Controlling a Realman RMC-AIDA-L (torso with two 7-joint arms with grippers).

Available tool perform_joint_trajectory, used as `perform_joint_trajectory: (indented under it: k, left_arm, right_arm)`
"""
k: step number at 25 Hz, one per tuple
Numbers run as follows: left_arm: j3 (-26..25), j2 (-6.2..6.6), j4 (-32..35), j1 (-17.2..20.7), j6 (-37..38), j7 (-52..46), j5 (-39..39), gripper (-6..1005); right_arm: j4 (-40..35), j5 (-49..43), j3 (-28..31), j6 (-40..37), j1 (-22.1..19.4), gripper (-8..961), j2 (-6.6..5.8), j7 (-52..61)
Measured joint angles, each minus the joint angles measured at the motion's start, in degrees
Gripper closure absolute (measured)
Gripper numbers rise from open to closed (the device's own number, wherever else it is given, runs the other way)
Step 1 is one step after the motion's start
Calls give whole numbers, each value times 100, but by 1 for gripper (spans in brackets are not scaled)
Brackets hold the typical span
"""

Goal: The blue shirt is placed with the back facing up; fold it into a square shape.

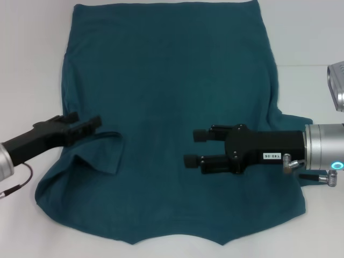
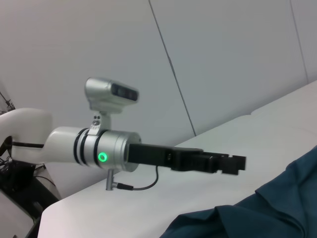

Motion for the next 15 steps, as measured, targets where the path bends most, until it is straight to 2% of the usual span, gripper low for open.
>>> perform_joint_trajectory:
  k: [2, 11, 15]
  left_arm:
    - [5, 2, 30, 82, 19, 376, 8, 182]
    - [36, -43, 21, 405, 0, 2291, 24, 186]
    - [36, -50, -54, 449, -106, 2685, 39, 187]
  right_arm:
    - [0, 1, 16, 6, 0, 101, 0, 0]
    - [3, 40, 58, 40, 0, 99, 1, 53]
    - [11, 169, 88, 39, -3, 100, -13, 82]
